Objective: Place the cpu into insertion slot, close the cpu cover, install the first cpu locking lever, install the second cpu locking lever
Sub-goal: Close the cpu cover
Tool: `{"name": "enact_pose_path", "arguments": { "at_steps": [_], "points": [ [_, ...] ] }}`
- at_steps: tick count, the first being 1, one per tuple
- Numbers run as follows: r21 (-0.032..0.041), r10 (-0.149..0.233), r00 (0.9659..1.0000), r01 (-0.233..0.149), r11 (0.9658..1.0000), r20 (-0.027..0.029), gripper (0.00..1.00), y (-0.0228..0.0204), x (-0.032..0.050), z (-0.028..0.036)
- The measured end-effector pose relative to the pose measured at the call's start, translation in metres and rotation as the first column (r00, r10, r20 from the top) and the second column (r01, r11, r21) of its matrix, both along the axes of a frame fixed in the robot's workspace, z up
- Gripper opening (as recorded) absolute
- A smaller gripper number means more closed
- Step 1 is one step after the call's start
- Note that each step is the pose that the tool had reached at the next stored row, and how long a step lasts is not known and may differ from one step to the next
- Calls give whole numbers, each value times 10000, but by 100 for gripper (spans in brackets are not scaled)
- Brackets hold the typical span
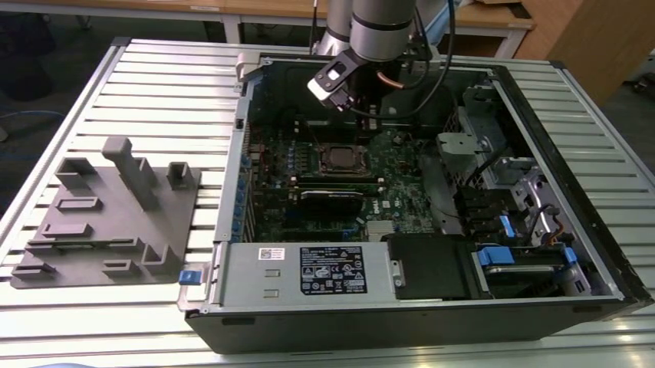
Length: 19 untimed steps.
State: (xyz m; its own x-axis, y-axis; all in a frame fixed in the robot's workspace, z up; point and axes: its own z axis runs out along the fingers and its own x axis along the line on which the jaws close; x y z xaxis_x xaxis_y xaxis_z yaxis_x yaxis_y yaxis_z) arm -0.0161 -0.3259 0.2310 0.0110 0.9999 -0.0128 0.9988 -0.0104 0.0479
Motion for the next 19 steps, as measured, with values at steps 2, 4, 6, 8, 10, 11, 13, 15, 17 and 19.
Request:
{"name": "enact_pose_path", "arguments": {
  "at_steps": [2,4,6,8,10,11,13,15,17,19],
  "points": [
    [3,0,10000,0,10000,1,11,0,-19,-2],
    [4,0,10000,0,10000,2,11,0,-43,-4],
    [1,0,10000,0,10000,0,11,-5,-68,-5],
    [2,0,10000,0,10000,1,11,-12,-129,-9],
    [2,1,10000,-1,10000,1,11,-23,-206,-16],
    [1,0,10000,0,10000,1,11,-29,-234,-21],
    [1,1,10000,-1,10000,0,11,-55,-256,-29],
    [0,0,10000,0,10000,1,11,-95,-266,-36],
    [2,-2,10000,2,10000,2,11,-112,-277,-41],
    [1,0,10000,0,10000,1,11,-112,-279,-41]
  ]
}}
